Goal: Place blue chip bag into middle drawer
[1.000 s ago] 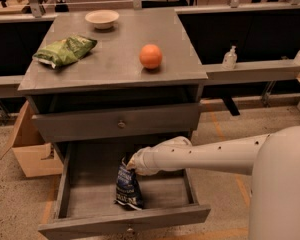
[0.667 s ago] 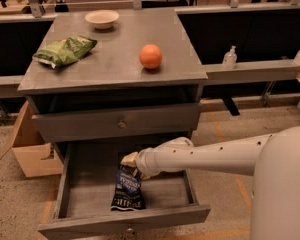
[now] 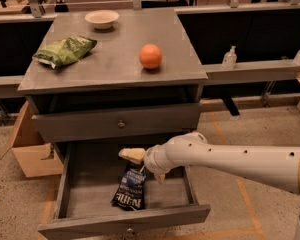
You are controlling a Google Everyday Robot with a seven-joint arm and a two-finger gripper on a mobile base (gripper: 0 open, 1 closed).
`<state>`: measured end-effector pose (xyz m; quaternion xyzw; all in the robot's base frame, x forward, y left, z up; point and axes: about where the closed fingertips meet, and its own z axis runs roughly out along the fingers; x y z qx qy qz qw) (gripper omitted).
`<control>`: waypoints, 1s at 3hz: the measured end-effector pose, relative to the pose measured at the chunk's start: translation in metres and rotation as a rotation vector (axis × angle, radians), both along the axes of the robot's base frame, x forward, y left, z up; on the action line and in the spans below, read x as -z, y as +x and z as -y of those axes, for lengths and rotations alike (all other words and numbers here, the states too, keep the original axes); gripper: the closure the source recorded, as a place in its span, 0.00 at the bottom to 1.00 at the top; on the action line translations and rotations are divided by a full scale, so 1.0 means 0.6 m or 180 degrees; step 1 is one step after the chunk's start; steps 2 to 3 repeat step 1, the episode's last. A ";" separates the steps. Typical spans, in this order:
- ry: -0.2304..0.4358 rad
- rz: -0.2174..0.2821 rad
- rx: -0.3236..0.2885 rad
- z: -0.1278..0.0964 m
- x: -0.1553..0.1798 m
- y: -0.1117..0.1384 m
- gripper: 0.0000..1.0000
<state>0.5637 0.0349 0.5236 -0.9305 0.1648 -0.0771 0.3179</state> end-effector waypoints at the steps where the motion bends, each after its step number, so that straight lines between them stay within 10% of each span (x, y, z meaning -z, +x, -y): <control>1: 0.0003 0.0013 -0.0002 -0.002 0.001 0.002 0.00; 3: 0.0003 0.0013 -0.0002 -0.002 0.001 0.002 0.00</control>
Offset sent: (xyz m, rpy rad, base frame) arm 0.0000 0.0000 0.0000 0.0000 0.0000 0.0000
